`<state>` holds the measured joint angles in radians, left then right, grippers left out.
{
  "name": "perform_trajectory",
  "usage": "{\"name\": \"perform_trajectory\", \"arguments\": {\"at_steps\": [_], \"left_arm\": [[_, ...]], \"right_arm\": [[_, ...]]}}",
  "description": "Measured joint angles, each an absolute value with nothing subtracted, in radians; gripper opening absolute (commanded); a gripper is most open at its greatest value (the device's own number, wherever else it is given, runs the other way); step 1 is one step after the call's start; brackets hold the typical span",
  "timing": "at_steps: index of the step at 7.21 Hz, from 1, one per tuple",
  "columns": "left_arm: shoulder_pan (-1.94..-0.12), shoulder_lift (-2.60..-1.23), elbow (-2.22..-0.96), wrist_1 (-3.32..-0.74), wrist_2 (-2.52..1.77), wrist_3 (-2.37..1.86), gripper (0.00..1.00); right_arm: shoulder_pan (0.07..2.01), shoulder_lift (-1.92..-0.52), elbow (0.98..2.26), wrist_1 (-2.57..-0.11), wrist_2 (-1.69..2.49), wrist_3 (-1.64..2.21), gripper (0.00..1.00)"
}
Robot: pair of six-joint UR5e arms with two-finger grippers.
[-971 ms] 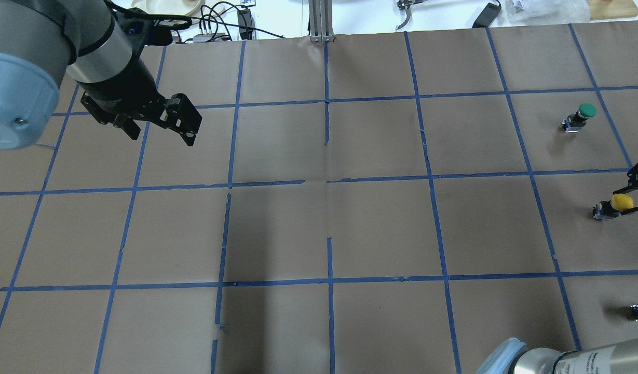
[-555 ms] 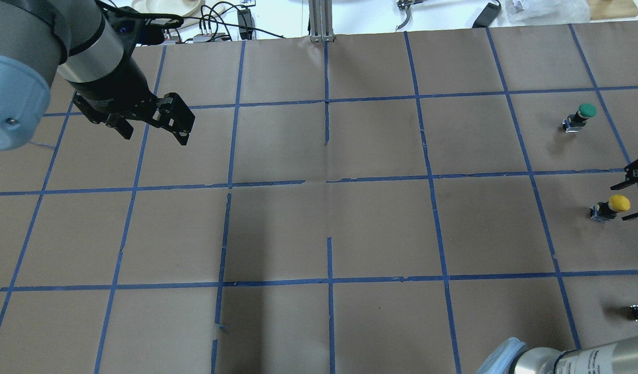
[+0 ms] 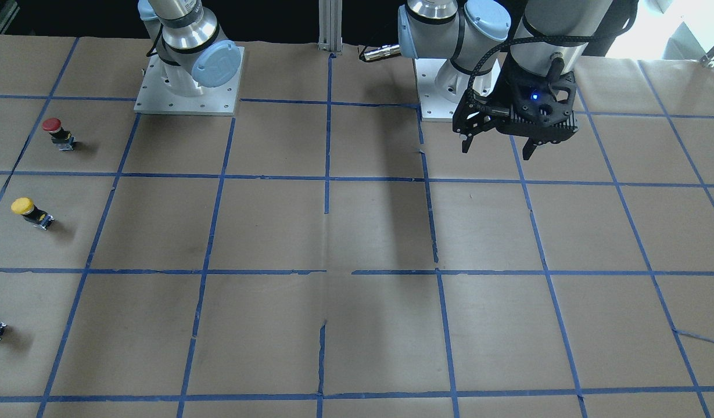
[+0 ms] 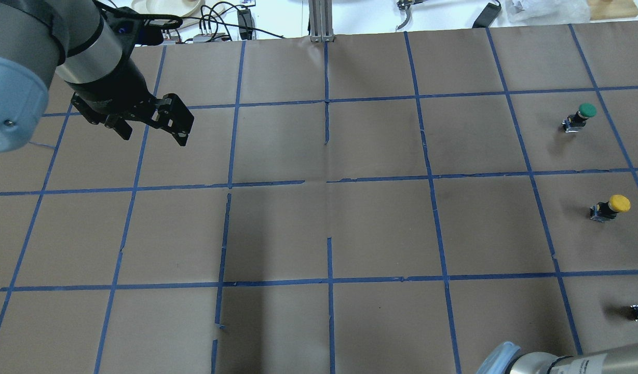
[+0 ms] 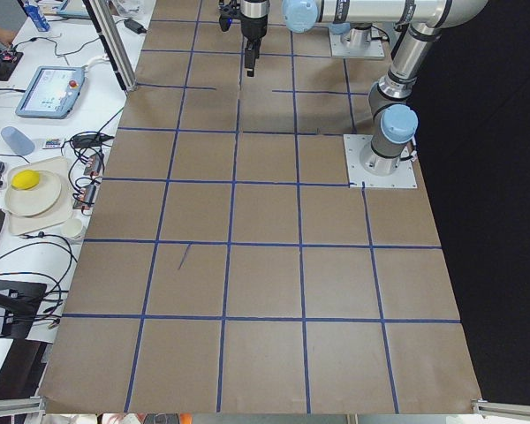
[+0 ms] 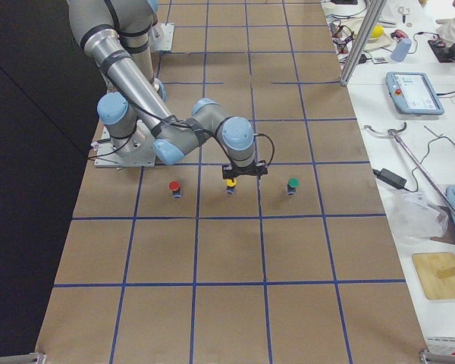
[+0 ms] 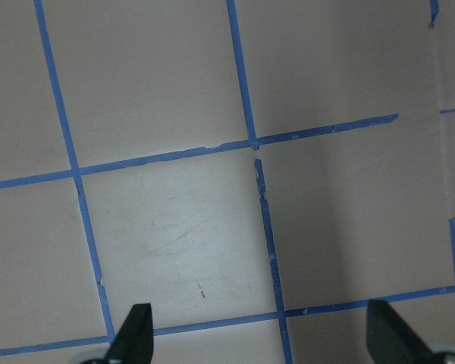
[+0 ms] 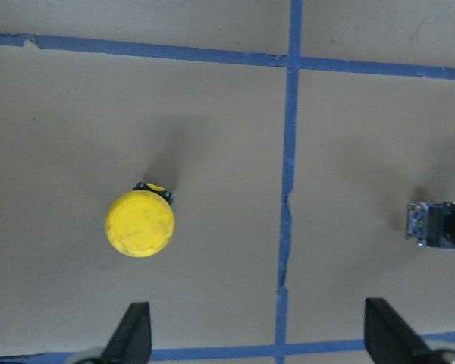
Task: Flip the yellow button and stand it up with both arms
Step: 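Open the right gripper and lift it off the standing yellow button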
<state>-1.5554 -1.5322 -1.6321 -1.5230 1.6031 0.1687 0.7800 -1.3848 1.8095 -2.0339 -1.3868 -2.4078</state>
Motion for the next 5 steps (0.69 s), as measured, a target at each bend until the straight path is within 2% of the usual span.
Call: {"name": "perform_trajectory", "arguments": {"at_steps": [3,5], "left_arm": [[-1.555,-1.529,-1.636,-1.526,1.603,0.164,1.00],[-1.556,-1.523,-1.654,-1.523,1.602,0.158,1.00]], "right_arm": [[0.944,-1.396,1.563,-1.758,-1.454,-2.154,1.00],[1.050,-1.421,1.468,-1.585,-1.472,-1.835,1.00]]}}
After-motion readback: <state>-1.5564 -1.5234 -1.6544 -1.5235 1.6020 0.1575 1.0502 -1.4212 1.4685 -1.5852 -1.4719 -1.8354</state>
